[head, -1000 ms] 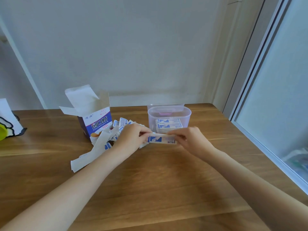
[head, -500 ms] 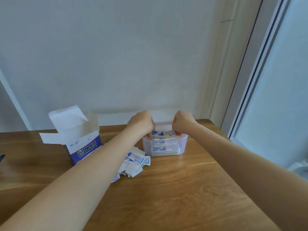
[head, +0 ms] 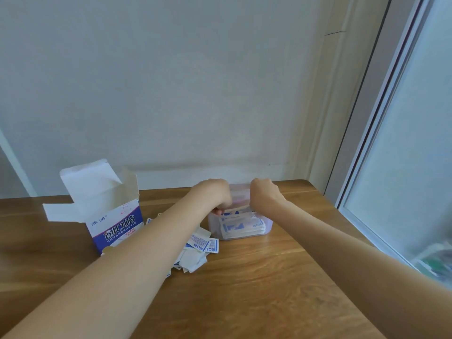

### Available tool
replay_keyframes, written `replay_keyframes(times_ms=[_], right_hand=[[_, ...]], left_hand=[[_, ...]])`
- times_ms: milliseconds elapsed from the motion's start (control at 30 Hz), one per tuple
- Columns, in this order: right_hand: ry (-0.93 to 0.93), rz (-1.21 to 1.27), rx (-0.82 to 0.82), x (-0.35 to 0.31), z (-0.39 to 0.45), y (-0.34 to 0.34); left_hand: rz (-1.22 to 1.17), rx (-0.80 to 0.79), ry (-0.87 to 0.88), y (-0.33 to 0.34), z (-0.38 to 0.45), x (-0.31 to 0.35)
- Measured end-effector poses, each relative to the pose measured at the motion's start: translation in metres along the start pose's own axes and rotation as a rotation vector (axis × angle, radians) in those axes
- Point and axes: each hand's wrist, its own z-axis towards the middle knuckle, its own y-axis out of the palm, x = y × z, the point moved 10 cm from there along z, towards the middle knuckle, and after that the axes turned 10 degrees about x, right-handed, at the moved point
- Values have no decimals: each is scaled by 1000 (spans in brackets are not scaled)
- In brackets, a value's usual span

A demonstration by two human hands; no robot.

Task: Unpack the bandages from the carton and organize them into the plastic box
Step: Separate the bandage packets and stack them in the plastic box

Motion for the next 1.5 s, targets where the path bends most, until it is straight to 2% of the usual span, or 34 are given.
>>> replay_keyframes(times_ms=[233, 367, 567, 700, 900, 1200, 1500], right_hand=[[-63, -32, -11, -3, -3, -1], [-110, -83, -53, -9, -8, 0], [-147, -142, -119, -11, -5, 8], [-112, -213, -195, -9, 1, 21], [-94, -212, -206, -8, 3, 23], [-113, -207, -178, -10, 3, 18], [-123, -193, -177, -11, 5, 22]], left_hand=[[-62, -273, -78, 19, -2, -5], [-127, -350, -146, 21, -6, -13], [-338, -364, -150, 17, -7, -10], [-394, -371, -135, 18, -7, -7], [-299, -306, -105, 15, 0, -5], [-110, -332, -106, 23, 1, -6], [-52, -329, -87, 26, 1, -2]])
